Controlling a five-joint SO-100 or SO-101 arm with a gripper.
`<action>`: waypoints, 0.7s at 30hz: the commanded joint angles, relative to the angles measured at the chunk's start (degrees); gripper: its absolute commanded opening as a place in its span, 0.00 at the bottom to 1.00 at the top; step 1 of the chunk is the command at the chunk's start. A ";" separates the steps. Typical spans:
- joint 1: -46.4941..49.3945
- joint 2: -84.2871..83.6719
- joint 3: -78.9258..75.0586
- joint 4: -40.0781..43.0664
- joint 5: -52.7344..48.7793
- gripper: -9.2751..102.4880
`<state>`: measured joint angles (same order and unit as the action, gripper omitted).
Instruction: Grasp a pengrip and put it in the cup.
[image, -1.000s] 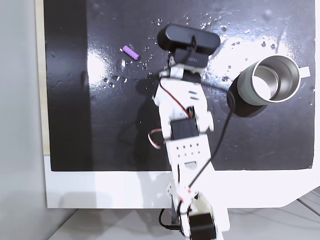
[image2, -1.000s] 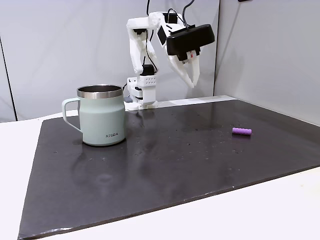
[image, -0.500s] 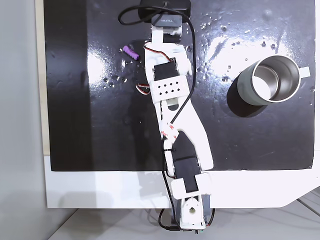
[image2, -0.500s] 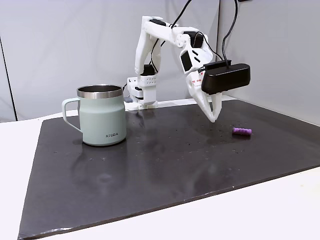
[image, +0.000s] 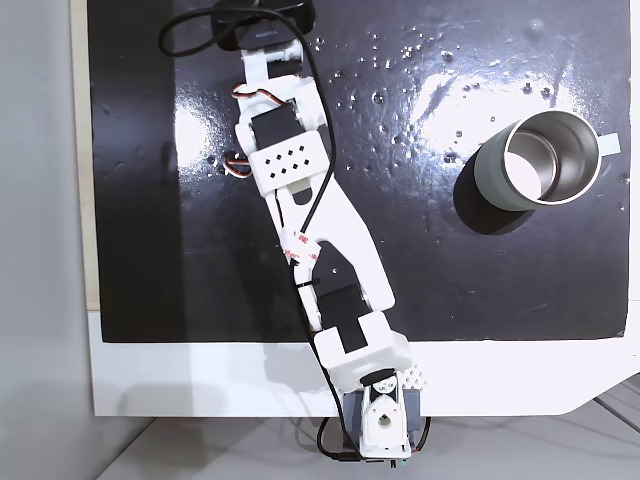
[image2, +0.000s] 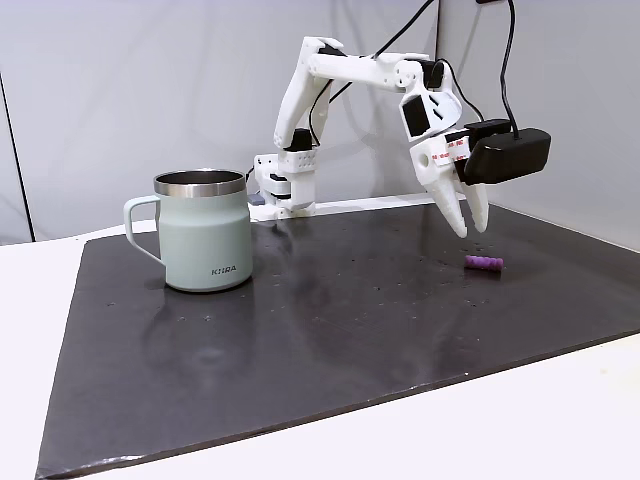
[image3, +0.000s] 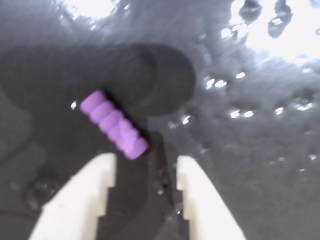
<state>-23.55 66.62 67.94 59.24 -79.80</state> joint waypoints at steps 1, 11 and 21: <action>-1.23 0.00 -5.01 1.58 -2.64 0.27; -2.02 -3.60 -9.23 4.04 -12.04 0.32; -2.99 -7.47 -9.40 1.85 -17.05 0.32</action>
<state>-26.19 58.54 62.49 62.75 -95.62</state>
